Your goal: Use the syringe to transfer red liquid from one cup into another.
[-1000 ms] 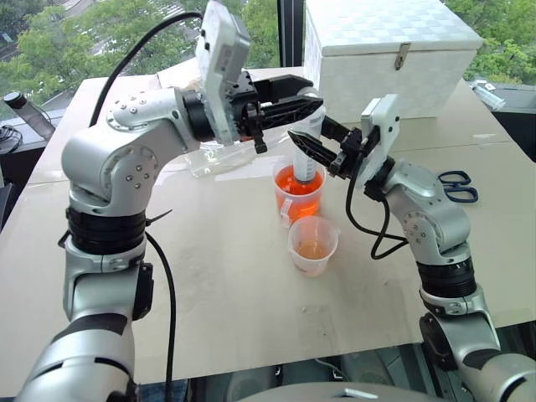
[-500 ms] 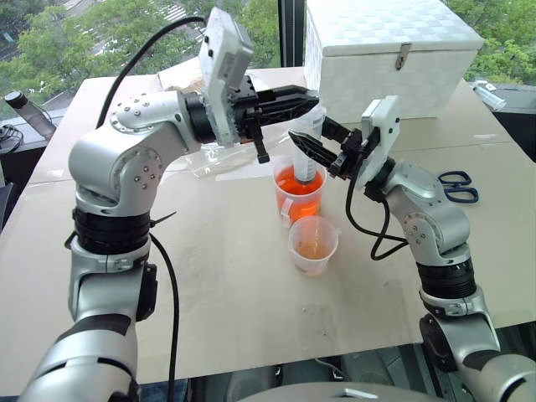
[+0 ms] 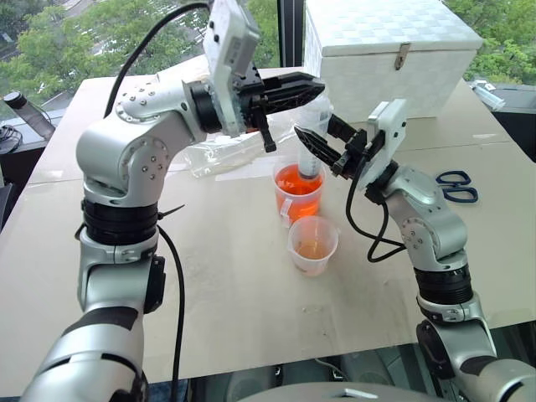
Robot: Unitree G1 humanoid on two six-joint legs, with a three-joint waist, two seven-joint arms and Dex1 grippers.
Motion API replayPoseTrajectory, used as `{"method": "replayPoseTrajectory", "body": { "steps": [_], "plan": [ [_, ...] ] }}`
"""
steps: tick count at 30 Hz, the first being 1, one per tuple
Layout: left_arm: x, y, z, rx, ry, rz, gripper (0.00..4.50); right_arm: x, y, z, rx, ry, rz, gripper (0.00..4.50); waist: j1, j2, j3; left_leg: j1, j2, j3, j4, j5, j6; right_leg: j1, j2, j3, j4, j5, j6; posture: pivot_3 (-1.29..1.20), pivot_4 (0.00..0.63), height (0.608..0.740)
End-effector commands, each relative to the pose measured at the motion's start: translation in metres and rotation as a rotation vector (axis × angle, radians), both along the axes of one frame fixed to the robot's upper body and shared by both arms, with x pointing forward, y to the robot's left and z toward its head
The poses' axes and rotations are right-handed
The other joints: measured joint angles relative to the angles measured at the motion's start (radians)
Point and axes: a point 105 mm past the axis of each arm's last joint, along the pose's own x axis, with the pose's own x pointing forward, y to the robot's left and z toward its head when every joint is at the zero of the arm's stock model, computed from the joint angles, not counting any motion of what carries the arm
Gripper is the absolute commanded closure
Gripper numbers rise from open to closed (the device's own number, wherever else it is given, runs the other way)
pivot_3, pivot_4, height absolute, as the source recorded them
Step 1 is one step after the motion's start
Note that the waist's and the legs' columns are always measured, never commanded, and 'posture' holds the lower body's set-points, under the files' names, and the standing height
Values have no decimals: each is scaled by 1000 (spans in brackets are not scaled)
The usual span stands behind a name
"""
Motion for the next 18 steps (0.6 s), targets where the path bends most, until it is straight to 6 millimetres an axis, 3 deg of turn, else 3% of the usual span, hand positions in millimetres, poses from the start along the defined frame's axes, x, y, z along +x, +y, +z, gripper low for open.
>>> {"method": "replayPoseTrajectory", "body": {
  "steps": [1,18],
  "plan": [
    [-11,10,45,-106,-147,30,4474,-6,14,-12,-37,20,55,3015,0,0,0,0,0,0,0,0,0,0,0,0,0,0,0,0,150,740],
    [-7,14,44,-124,-129,59,4474,-5,21,-8,-31,-5,70,3015,-1,0,0,0,0,0,0,0,0,0,0,0,0,0,0,0,150,740]
  ]
}}
